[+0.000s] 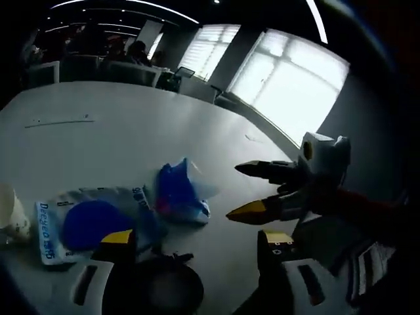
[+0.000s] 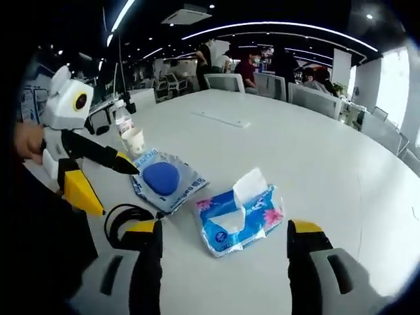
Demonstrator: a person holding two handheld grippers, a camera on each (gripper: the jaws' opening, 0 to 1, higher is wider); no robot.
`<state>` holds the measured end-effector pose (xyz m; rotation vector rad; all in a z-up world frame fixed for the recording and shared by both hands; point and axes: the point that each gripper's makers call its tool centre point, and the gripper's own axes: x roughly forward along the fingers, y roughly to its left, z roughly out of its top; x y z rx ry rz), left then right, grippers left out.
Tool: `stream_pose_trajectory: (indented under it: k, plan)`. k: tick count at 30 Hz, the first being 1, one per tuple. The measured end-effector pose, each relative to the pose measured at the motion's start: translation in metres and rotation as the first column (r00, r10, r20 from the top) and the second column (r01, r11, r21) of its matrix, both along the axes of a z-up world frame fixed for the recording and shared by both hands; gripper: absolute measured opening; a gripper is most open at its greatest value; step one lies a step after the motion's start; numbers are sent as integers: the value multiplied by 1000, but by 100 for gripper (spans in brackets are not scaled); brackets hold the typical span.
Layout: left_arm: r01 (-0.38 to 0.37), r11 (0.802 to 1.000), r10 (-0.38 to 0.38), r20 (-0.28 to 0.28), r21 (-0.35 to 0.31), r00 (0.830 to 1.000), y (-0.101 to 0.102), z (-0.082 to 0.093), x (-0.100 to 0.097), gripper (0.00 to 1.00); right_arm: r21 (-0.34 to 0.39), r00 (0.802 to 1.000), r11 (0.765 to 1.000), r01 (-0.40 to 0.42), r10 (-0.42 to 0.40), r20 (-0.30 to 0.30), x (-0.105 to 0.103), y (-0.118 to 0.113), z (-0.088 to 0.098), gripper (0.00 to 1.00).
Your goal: Arrange the tabletop items into an orderly group along one side of the table until the central work area is clear of visible clutter.
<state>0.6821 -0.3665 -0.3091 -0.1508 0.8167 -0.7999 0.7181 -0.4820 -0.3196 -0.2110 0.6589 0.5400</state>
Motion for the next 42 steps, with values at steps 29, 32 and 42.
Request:
stream_pose_trajectory:
  k: [29, 32, 42]
  plan:
    - [21, 999, -17, -106, 32, 994, -50, -47, 13, 39, -172, 971, 957, -234, 223, -81, 65, -26, -33, 47]
    - [-3, 1000, 5, -134, 14, 991, -52, -48, 17, 37, -175, 965, 951, -257, 240, -108, 67, -27, -38, 46]
    - [-3, 999, 10, -125, 51, 992, -62, -57, 22, 35, -141, 955, 952, -272, 250, -157, 80, -36, -50, 31]
